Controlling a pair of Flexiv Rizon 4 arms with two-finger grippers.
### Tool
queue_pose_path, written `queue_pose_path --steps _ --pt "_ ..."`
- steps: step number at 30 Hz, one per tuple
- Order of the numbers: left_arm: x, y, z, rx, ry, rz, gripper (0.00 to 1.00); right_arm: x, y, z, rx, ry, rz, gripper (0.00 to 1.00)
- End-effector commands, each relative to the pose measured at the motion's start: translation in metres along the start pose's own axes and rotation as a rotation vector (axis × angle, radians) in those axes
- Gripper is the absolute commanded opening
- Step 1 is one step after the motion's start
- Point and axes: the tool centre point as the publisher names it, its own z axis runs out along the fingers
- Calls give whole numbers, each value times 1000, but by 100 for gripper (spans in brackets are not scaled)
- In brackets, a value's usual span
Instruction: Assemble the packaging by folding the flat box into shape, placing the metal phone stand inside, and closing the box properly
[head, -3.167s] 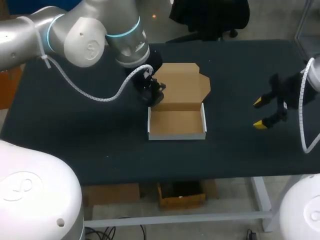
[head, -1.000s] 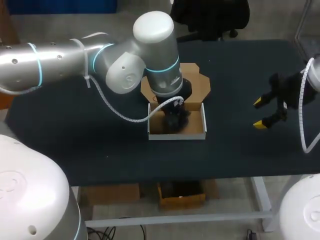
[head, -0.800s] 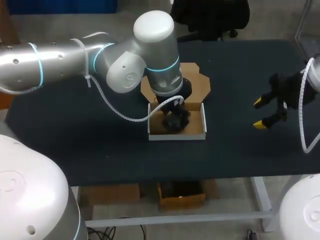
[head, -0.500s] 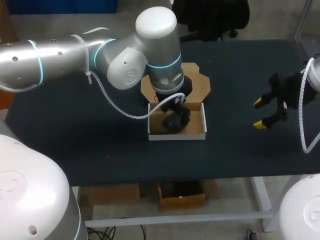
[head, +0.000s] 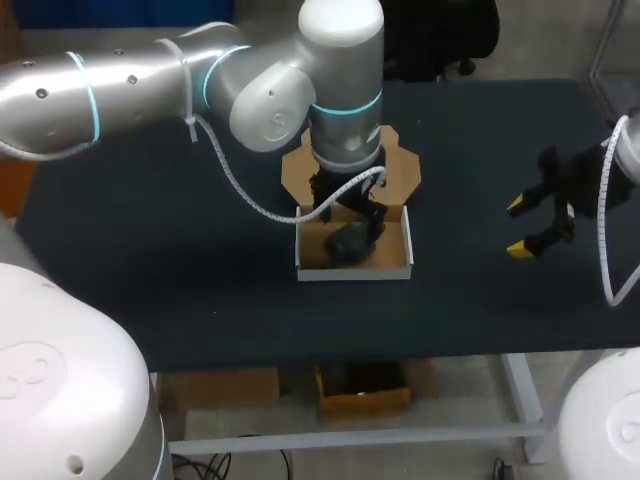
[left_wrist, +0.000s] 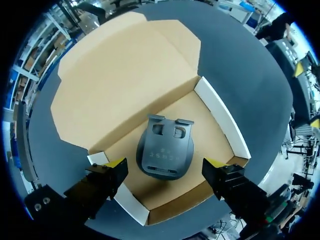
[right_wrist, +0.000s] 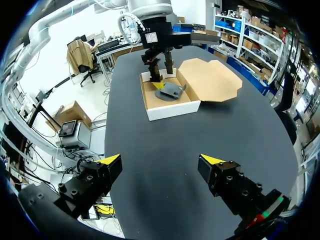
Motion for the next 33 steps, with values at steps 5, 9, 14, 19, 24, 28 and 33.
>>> queue_pose_path --steps 5,9,14,19,24,28,33 --pt "1 -5 1 -16 -4 0 100 0 -1 -1 -6 1 -2 100" --pt "1 -5 1 -16 -4 0 100 0 -1 -1 -6 1 -2 100" --pt "1 -5 1 -16 -4 0 100 0 -1 -1 -6 1 -2 100" --pt "1 -5 1 -16 -4 0 100 0 -1 -1 -6 1 -2 100" --pt "1 -5 1 -16 -4 0 100 0 -1 -1 -6 1 -2 100" --pt "0 -4 1 -15 -2 3 100 0 -1 -1 -6 1 -2 100" --pt "-3 4 -1 -8 -5 -29 100 0 -1 -1 -6 1 -2 100"
